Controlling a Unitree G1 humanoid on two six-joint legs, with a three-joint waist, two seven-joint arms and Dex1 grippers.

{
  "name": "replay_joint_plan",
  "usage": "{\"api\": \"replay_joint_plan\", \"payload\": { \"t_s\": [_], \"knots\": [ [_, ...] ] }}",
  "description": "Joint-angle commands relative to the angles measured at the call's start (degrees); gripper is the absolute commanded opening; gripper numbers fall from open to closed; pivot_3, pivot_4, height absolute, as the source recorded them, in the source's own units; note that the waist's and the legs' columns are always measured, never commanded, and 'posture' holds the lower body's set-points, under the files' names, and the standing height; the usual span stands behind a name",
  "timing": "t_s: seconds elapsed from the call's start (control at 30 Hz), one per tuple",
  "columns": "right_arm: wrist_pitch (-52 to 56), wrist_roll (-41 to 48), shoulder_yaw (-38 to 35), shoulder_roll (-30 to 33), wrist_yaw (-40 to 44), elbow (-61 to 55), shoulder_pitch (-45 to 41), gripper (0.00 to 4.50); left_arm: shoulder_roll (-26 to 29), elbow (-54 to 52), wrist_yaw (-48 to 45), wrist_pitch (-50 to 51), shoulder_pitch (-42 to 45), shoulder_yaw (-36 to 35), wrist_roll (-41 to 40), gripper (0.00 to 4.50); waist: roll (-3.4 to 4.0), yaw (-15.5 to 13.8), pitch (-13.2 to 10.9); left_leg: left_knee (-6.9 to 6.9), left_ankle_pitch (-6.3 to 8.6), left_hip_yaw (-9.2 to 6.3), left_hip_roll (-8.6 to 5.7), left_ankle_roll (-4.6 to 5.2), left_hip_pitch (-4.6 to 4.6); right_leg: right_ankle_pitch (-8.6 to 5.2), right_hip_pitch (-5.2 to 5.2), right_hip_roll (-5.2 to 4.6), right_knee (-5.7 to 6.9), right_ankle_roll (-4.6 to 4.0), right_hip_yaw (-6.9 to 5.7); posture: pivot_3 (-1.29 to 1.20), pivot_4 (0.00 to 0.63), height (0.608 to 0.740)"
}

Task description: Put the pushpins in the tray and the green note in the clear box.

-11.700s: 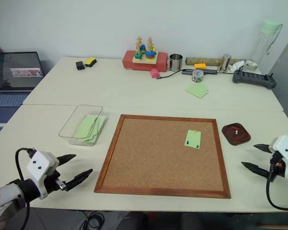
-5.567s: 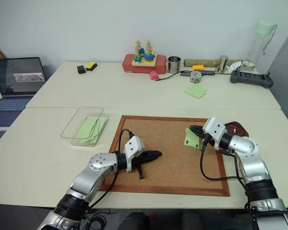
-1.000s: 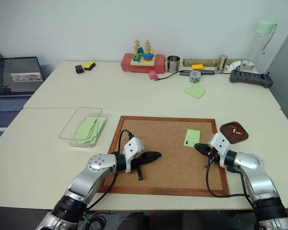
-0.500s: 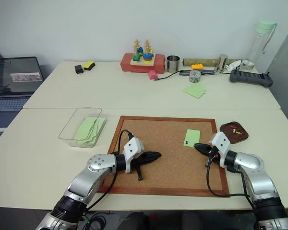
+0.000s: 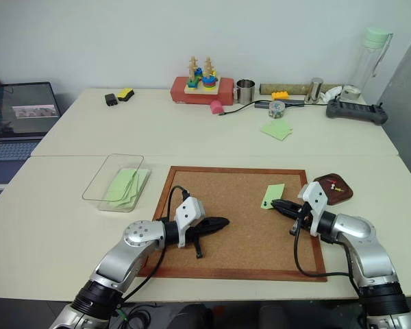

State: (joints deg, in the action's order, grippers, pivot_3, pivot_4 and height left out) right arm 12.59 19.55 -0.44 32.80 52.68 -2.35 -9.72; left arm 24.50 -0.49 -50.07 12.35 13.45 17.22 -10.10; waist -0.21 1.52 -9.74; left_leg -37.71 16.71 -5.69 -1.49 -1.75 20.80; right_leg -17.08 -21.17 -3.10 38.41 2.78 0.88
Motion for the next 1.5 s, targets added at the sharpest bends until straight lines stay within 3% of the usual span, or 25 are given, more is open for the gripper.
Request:
{"api": "replay_joint_plan", "payload": {
  "t_s": [0.03,1.1,1.37,1.5],
  "knots": [
    [2.34,2.64,-1.69,-0.11,-0.45,-3.23,-0.07,0.04,1.38,3.63,0.05,3.71,-3.29,2.86,3.16,0.0,0.01,0.0,0.0,0.0,0.0,0.0,0.0,0.0,0.0,0.0,0.0,0.0,0.0,0.0,0.0,0.0,0.15,0.74],
    [19.94,11.05,-5.81,-0.18,-6.84,-7.79,-0.29,0.04,1.51,3.08,0.2,3.77,-3.99,3.37,3.28,0.0,0.03,-0.03,0.03,0.33,0.0,0.02,0.01,0.0,0.01,0.03,0.02,-0.01,-0.38,0.01,0.0,0.0,0.15,0.74],
    [12.09,0.79,0.09,5.28,-4.87,-9.6,0.49,0.04,1.64,3.09,0.09,3.71,-4.02,3.45,3.31,0.0,0.05,-0.03,0.08,0.36,0.0,0.04,-0.02,0.0,0.01,0.02,0.02,0.0,-0.4,0.02,-0.03,0.0,0.15,0.74],
    [14.87,1.55,-0.13,5.65,-5.54,-11.26,-0.41,0.04,1.64,3.06,0.05,3.66,-4.09,3.57,3.31,0.0,0.05,-0.03,0.1,0.41,0.0,0.04,-0.02,0.0,-0.01,0.02,0.02,0.0,-0.41,0.02,-0.04,0.0,0.15,0.74]
  ]
}}
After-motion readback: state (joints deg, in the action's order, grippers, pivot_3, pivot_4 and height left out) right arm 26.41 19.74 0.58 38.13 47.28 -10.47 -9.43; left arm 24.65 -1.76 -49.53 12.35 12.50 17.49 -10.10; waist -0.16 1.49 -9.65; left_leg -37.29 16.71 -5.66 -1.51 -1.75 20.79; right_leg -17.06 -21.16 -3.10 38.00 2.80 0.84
